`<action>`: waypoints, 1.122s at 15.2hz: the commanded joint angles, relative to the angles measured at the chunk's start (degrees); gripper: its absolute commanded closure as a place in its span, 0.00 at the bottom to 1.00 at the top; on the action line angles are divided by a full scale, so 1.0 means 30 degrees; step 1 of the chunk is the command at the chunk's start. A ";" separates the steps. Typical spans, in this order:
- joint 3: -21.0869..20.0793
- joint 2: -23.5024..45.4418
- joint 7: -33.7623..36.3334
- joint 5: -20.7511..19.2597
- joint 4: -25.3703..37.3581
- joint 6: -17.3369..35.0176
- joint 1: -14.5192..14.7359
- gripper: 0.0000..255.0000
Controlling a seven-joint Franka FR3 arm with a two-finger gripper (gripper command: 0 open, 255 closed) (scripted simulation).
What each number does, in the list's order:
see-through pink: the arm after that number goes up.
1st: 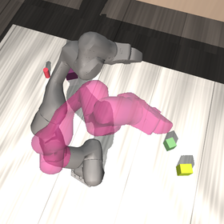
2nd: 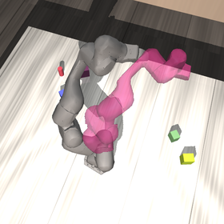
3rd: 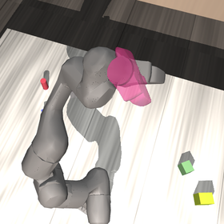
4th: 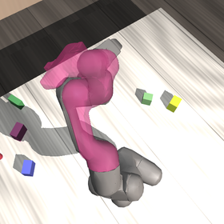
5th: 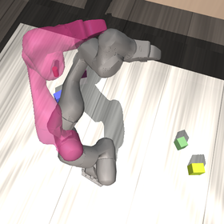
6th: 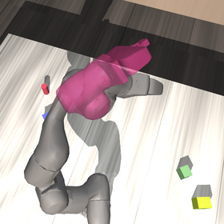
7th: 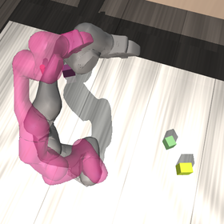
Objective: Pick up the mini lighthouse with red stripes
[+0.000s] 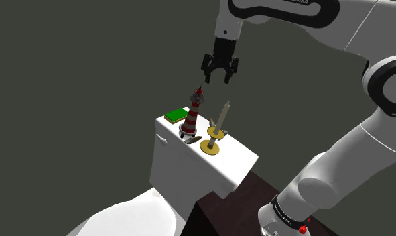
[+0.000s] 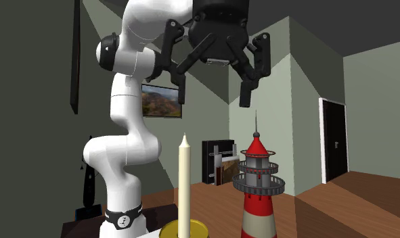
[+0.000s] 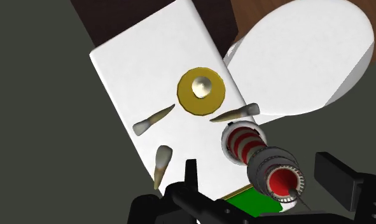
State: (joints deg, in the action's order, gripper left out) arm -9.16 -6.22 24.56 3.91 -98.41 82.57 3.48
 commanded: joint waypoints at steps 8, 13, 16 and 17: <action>-0.0634 0.3728 0.1398 -0.0425 0.3747 -0.0452 0.0567 0.00; -0.0623 0.3537 0.1324 -0.0399 0.2580 0.0525 0.0550 0.00; -0.0635 0.3546 0.1347 -0.0396 0.2556 0.0560 0.0563 1.00; -0.0633 0.3543 0.1344 -0.0396 0.2553 0.0560 0.0562 1.00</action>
State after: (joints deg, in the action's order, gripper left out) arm -11.05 4.41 28.59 2.72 -90.72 84.23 5.17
